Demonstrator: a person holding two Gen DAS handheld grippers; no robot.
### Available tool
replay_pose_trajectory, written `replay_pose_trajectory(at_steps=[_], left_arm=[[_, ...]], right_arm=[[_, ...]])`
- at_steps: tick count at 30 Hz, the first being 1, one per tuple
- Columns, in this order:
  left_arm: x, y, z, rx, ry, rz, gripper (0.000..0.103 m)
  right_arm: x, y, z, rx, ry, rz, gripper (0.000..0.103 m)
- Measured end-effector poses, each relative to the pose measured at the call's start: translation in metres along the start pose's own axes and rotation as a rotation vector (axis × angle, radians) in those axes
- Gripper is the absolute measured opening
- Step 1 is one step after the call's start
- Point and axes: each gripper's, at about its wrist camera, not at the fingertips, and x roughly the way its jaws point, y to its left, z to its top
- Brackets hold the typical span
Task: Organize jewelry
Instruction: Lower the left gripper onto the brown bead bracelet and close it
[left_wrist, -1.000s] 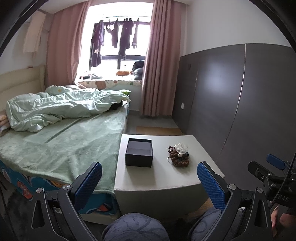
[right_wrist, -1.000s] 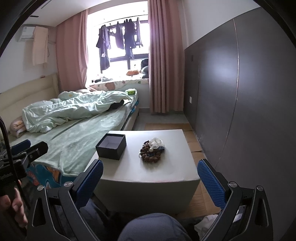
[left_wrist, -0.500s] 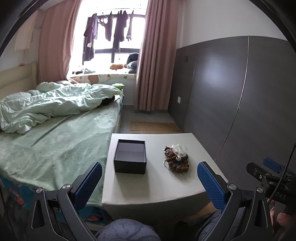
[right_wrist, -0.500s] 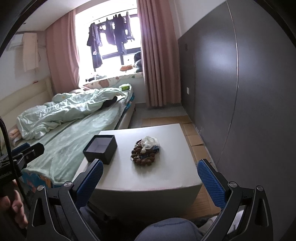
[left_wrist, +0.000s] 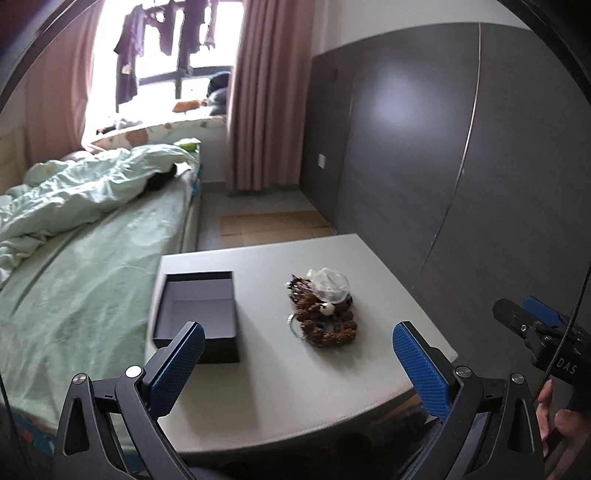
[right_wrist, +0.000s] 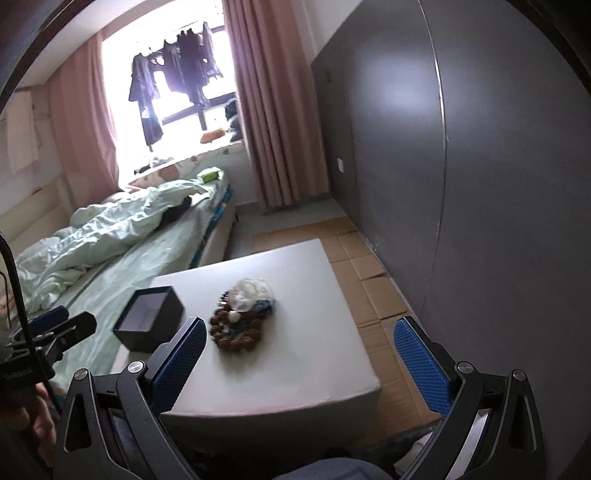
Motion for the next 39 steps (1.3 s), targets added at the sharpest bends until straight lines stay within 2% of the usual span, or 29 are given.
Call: replay_pose_trajectory(at_steps=[8,17,18,21,27,37,39], left_arm=[[0.047,-0.004,0.003,-0.008,0.087,-0.060,0.096],[0.104,-0.001,-0.001,-0.026,0.205,-0.107,0.071],[0.112,0.000,-0.002,-0.032,0.225,-0.108,0.066],[0.134,0.001,-0.004,-0.037,0.267,-0.110,0.057],[0.169,0.011,-0.002,-0.052,0.338,-0.102,0.041],[0.206,0.016,0.006,-0.028,0.397,-0.099,0.038],[0.210,0.016,0.006,-0.018,0.389,-0.087,0.032]], right_arm=[[0.031,-0.026,-0.001,0.072,0.070,-0.003,0.102],[0.065,-0.041,0.000,0.171,0.121,0.050,0.102],[0.070,-0.041,-0.002,0.178,0.131,0.054,0.100],[0.082,-0.041,-0.004,0.186,0.162,0.058,0.086],[0.105,-0.039,-0.004,0.211,0.190,0.074,0.083],[0.159,-0.016,0.005,0.215,0.290,0.242,0.070],[0.168,-0.009,0.009,0.217,0.305,0.280,0.069]])
